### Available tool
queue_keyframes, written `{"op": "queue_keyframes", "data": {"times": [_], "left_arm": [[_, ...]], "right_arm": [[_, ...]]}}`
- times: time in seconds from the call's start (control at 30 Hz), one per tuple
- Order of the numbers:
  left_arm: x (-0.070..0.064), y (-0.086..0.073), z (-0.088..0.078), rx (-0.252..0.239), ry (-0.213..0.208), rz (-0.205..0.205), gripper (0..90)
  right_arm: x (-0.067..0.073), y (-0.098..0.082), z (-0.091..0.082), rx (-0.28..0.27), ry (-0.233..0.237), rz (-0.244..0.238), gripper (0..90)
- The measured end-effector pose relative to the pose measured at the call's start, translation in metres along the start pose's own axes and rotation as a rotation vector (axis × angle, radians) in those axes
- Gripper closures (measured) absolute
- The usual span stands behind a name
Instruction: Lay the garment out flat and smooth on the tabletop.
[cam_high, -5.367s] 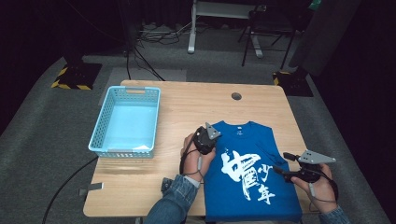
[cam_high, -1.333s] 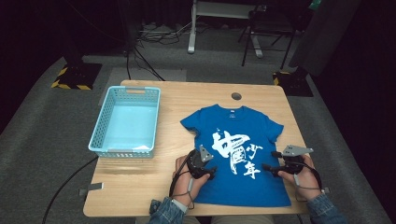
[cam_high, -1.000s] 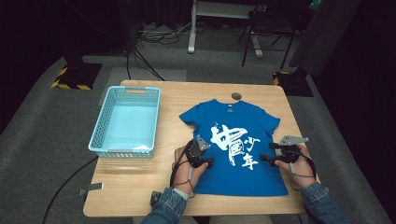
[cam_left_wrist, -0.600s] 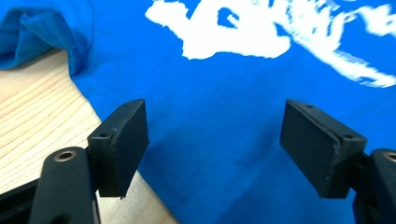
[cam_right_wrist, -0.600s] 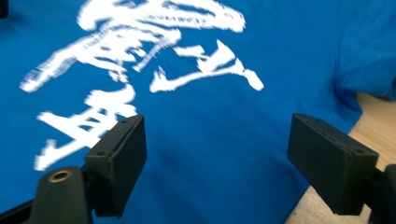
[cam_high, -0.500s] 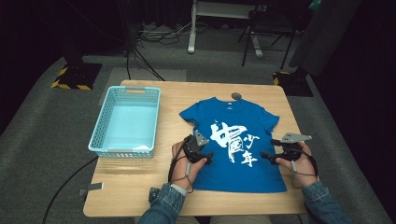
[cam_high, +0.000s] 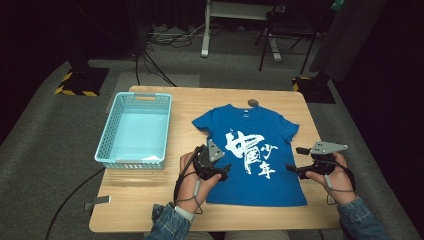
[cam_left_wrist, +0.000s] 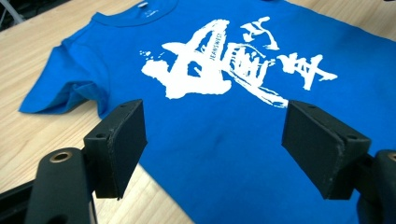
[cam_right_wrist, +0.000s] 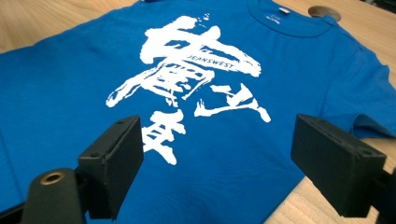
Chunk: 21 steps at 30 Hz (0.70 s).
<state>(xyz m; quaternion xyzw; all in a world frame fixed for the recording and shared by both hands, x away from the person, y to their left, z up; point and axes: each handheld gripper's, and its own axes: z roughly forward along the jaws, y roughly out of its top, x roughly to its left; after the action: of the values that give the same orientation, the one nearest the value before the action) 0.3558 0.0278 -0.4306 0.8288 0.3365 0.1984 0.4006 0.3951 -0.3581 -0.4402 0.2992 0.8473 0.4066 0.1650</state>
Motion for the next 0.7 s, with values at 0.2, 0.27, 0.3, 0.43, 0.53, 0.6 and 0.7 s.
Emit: {"op": "queue_keyframes", "data": {"times": [0.2,0.27,0.3,0.43,0.53,0.6,0.7], "left_arm": [[0.003,-0.008,-0.012,-0.001,0.004,0.002,21.8],[0.007,-0.013,-0.013,0.006,0.014,-0.003,21.8],[0.009,-0.016,-0.015,0.008,0.019,-0.007,21.8],[0.017,-0.026,-0.023,0.006,0.04,-0.023,21.8],[0.023,-0.033,-0.031,0.01,0.054,-0.033,21.7],[0.028,-0.038,-0.036,0.013,0.063,-0.036,21.5],[0.032,-0.044,-0.041,0.013,0.07,-0.044,21.2]], "right_arm": [[0.004,0.003,-0.009,0.0,0.009,-0.016,17.1],[0.003,0.001,-0.009,0.003,0.01,-0.012,17.1],[0.001,0.0,-0.009,0.007,0.01,-0.009,17.0],[-0.003,-0.005,-0.013,0.011,-0.001,0.017,16.8],[-0.006,-0.009,-0.018,0.002,-0.009,0.02,16.8],[-0.008,-0.011,-0.022,-0.001,-0.016,0.02,16.9],[-0.01,-0.014,-0.029,-0.007,-0.023,0.02,16.9]]}}
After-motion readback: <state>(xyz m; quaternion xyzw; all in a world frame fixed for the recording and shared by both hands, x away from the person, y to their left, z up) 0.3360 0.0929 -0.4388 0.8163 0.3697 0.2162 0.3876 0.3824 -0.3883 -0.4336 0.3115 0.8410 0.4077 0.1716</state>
